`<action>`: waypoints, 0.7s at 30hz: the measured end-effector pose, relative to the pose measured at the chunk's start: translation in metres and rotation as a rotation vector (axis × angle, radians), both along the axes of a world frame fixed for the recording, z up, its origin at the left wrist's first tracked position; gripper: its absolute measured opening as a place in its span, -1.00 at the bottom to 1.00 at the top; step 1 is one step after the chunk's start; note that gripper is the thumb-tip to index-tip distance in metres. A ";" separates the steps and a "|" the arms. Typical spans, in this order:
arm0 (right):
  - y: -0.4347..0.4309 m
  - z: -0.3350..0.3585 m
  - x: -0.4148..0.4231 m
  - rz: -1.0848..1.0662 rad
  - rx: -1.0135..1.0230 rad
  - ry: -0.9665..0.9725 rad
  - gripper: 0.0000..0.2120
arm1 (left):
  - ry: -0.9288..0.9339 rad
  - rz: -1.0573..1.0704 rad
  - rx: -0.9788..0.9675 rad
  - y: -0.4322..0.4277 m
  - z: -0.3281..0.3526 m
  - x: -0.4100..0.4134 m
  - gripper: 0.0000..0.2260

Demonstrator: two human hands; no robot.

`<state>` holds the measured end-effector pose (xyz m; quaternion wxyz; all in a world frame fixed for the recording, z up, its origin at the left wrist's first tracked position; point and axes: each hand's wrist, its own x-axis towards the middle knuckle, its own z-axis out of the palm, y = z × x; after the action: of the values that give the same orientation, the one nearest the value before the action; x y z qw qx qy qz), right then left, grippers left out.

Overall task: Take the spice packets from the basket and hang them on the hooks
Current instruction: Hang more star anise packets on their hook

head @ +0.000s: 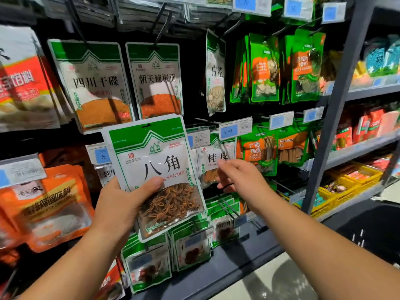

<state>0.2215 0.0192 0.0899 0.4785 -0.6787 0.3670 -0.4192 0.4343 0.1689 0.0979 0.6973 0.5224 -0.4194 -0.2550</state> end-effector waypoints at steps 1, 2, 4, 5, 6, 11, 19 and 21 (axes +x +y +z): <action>0.014 0.007 0.005 0.074 0.019 -0.039 -0.70 | 0.006 -0.004 0.001 0.001 0.000 -0.001 -0.57; 0.024 0.011 0.010 0.129 0.018 -0.055 -0.73 | 0.009 -0.007 0.002 0.002 -0.002 -0.001 -0.55; 0.041 0.015 0.018 0.177 -0.019 -0.040 -0.78 | 0.012 -0.004 -0.001 0.004 -0.003 -0.002 -0.50; 0.048 0.017 0.019 0.185 -0.041 -0.032 -0.79 | 0.026 -0.009 0.000 0.004 -0.003 -0.002 -0.45; 0.052 0.017 0.021 0.196 -0.063 -0.032 -0.82 | 0.040 -0.017 -0.003 0.005 -0.004 -0.001 -0.43; 0.061 0.016 0.023 0.261 -0.028 -0.118 -0.88 | 0.019 -0.018 -0.024 0.012 -0.002 -0.007 -0.54; 0.036 0.003 0.012 0.196 0.006 -0.073 -0.77 | -0.066 0.016 0.030 0.019 -0.012 0.007 -0.62; 0.022 0.000 -0.002 0.183 0.030 -0.059 -0.76 | -0.048 0.026 0.030 0.023 -0.012 0.015 -0.66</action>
<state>0.2196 0.0416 0.0904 0.5355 -0.6894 0.2955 -0.3880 0.4494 0.1918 0.0861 0.6824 0.5441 -0.4255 -0.2393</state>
